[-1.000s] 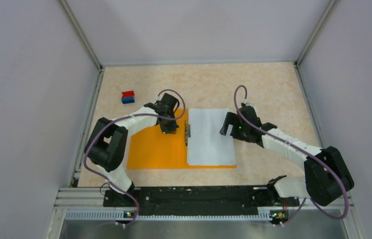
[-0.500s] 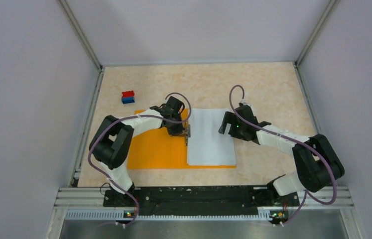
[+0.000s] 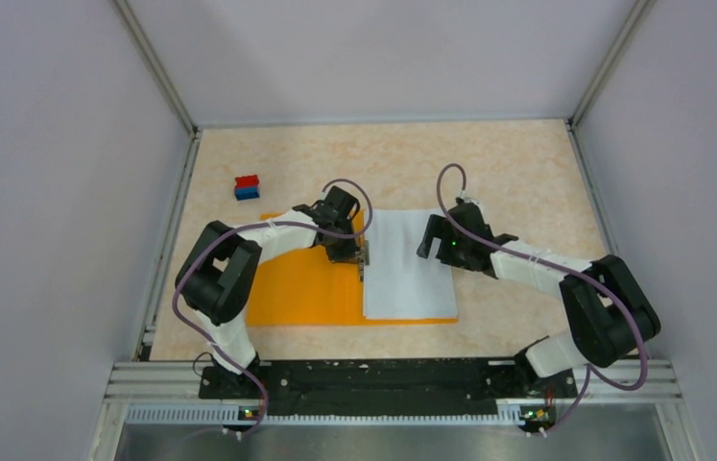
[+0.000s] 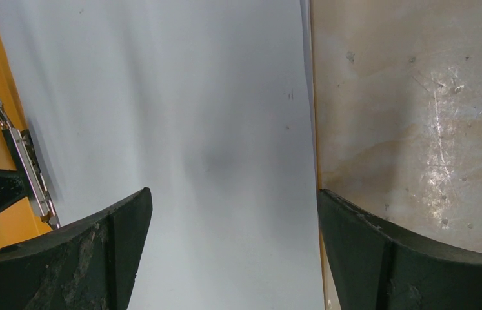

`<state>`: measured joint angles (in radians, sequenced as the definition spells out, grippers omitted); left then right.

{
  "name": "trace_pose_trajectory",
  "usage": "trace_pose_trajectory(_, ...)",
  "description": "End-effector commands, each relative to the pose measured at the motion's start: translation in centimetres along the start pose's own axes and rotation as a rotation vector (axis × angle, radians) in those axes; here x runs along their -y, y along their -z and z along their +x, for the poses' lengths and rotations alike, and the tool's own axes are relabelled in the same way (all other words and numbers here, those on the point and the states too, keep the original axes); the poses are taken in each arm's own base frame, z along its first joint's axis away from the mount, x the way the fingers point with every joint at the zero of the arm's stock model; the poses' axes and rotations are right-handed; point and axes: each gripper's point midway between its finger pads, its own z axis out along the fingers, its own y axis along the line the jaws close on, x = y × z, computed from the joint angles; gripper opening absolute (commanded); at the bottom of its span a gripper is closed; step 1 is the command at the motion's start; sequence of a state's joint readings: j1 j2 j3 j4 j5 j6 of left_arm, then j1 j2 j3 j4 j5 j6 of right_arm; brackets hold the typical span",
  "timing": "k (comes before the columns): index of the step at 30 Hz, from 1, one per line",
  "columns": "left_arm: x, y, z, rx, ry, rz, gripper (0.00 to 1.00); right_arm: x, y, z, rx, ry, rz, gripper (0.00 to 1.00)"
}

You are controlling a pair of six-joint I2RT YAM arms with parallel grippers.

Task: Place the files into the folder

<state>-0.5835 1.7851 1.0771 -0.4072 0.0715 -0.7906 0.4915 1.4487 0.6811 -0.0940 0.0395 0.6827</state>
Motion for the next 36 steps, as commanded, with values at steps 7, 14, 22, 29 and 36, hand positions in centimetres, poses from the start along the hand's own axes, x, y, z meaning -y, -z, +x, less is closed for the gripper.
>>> trace_pose_trajectory(7, 1.4, -0.4, -0.4, 0.008, -0.004, 0.032, 0.0, -3.6, 0.1, -0.7, 0.008, 0.016, -0.073, 0.97)
trace_pose_trajectory(14, 1.5, -0.4, -0.5, 0.01, -0.004, 0.035, 0.0, -4.4, 0.2, 0.2, -0.007, 0.075, -0.03, 0.97)
trace_pose_trajectory(22, 1.4, -0.4, -0.5, 0.008, -0.009, 0.028, 0.0, -3.9, 0.7, -0.8, 0.029, 0.076, 0.014, 0.97)
trace_pose_trajectory(29, 1.2, -0.3, -0.6, 0.012, -0.014, 0.022, 0.0, -4.3, 2.2, -3.5, 0.081, 0.073, 0.012, 0.97)
trace_pose_trajectory(36, 1.2, -0.3, -0.9, 0.017, -0.034, 0.011, 0.0, -1.5, 0.5, -7.9, 0.133, 0.027, 0.038, 0.97)
